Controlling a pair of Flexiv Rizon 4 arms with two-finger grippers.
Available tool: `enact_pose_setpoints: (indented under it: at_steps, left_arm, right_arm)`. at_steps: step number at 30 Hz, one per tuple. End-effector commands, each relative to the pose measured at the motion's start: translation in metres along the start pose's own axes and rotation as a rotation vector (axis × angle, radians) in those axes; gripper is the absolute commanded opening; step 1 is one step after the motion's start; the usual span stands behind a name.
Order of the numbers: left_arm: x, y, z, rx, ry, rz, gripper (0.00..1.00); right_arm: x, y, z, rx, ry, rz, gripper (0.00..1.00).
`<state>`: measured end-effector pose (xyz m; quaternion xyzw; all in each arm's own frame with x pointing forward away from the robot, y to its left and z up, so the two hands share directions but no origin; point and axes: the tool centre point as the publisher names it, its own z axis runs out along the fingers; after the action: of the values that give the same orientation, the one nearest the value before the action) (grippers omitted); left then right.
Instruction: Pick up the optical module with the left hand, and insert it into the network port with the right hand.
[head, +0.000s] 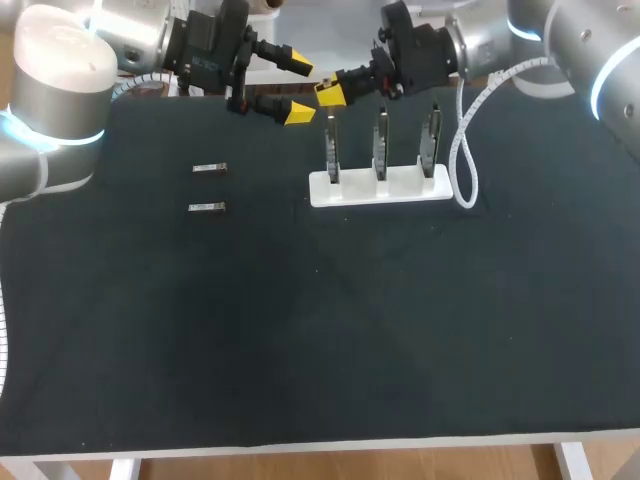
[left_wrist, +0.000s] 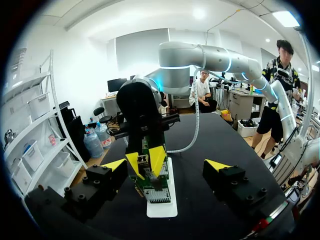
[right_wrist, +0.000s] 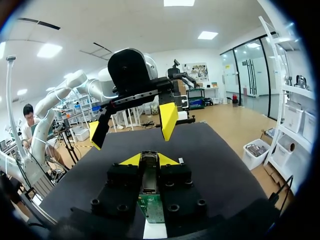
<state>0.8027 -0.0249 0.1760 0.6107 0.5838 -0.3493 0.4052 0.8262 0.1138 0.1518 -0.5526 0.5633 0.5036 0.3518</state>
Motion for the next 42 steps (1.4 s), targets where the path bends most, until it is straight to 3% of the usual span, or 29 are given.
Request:
enact_pose_setpoints:
  at_steps: [1,42]
  left_arm:
    - [0.0,0.0016,0.0002,0.003,0.001,0.001,1.0]
    - [0.0,0.0016,0.0002,0.003,0.001,0.001,1.0]
  right_arm:
    - [0.0012,-0.0098,0.001,-0.183,0.006,0.001,0.0]
    - [0.0048,-0.0063,-0.0009,-0.155,0.013,-0.017,0.0]
